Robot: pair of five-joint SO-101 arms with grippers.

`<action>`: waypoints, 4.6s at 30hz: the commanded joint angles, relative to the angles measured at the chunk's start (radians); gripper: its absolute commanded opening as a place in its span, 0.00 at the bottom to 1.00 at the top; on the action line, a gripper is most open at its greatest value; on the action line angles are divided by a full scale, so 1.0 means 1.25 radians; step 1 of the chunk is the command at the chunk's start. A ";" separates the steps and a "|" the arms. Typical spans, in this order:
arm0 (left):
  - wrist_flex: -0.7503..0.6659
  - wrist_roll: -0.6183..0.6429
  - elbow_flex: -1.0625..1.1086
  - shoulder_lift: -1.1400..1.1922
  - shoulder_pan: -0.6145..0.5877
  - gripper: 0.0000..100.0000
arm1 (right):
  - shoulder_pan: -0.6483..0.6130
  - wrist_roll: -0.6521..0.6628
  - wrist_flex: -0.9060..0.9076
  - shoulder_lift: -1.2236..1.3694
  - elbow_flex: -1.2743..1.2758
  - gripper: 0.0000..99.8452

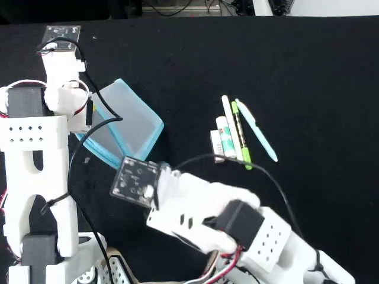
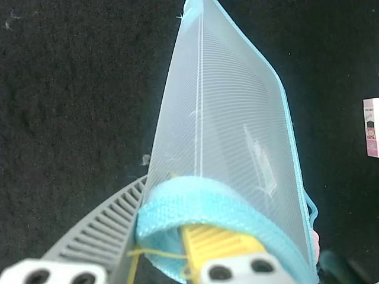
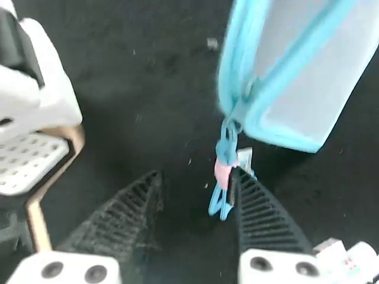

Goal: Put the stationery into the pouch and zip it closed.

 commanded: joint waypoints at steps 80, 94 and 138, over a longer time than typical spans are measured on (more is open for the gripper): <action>0.026 0.052 -0.028 -0.001 0.222 0.03 | 0.293 -0.184 -0.538 -0.708 0.738 0.01; 0.027 0.052 -0.019 -0.001 0.217 0.03 | 0.377 -0.185 -0.535 -0.708 0.709 0.01; 0.009 0.058 -0.040 0.007 0.231 0.03 | 0.141 -0.183 -0.309 -0.708 0.578 0.28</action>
